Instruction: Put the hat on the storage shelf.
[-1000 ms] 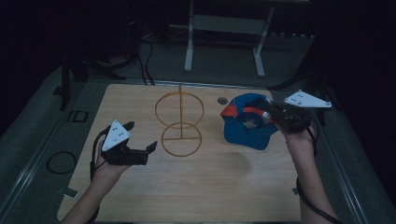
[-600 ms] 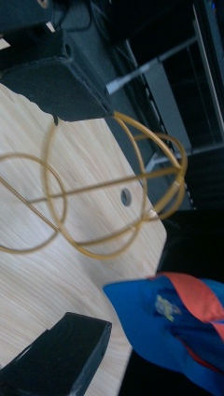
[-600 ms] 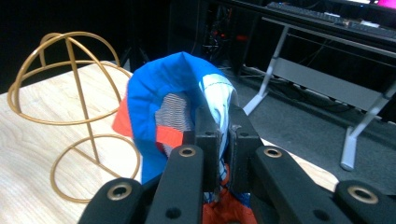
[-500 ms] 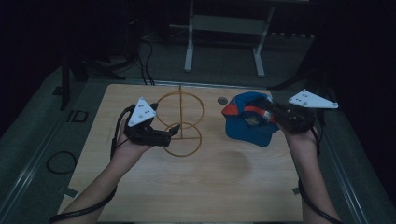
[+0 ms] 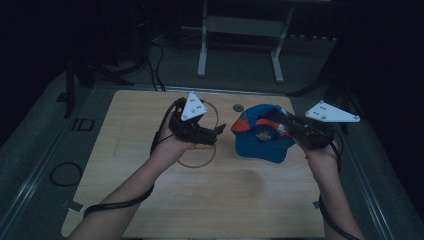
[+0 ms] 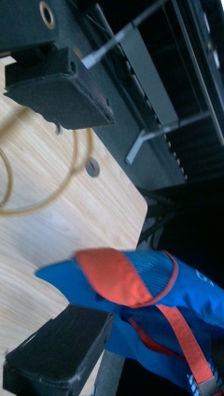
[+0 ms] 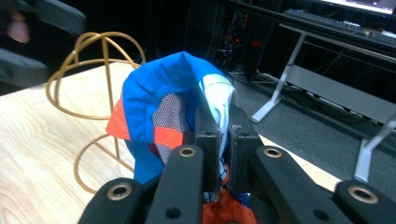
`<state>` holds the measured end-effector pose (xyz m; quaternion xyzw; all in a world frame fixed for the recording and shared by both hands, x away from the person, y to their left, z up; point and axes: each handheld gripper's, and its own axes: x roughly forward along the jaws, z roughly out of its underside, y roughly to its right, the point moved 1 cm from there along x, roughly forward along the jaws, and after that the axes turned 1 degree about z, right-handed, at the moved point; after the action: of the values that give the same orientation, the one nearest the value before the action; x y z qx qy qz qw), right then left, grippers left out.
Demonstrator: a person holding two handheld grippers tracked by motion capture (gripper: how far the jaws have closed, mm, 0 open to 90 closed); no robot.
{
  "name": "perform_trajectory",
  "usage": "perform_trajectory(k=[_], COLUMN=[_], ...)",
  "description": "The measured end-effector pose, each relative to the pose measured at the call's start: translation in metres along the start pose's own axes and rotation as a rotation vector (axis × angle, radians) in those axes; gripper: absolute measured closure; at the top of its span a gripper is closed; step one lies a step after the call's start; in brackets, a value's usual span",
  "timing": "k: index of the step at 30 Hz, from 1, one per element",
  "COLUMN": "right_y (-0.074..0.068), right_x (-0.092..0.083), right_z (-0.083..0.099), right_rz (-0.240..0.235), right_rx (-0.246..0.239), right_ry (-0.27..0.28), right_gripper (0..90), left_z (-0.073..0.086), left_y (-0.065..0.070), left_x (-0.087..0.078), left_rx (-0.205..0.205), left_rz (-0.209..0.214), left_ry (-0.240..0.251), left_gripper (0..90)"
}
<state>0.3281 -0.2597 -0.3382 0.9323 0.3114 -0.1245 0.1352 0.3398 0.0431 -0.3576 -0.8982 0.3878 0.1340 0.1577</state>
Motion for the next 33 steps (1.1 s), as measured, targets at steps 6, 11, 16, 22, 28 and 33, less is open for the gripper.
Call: perform_trajectory(k=[6,11,16,22,28,33], right_y=[-0.008,-0.014,-0.018,-0.023,-0.025,-0.026], right_x=[0.002,0.003,0.004,0.004,0.005,0.005], right_z=[-0.001,-0.002,-0.002,-0.004,-0.003,0.000], right_rz=[-0.031,-0.049,-0.057,-0.071,-0.072,-0.080], right_rx=[-0.011,-0.015,-0.018,-0.037,-0.039,-0.034], right_ry=[0.003,0.008,0.012,0.012,0.010,0.008], right_gripper=[85.4,85.4,85.4,85.3,85.3,85.3], left_z=[-0.016,-0.026,-0.034,-0.040,-0.042,-0.043], left_y=[0.014,0.021,0.028,0.030,0.034,0.038], left_x=[0.016,0.031,0.045,0.059,0.065,0.070], left_rx=[0.033,0.035,0.061,0.041,0.041,0.061], left_rz=[0.065,0.136,0.110,0.110,0.098,0.083], left_ry=[-0.005,-0.040,-0.067,-0.097,-0.114,-0.114], left_gripper=[15.1,20.9,33.1,46.4,66.4,87.3])
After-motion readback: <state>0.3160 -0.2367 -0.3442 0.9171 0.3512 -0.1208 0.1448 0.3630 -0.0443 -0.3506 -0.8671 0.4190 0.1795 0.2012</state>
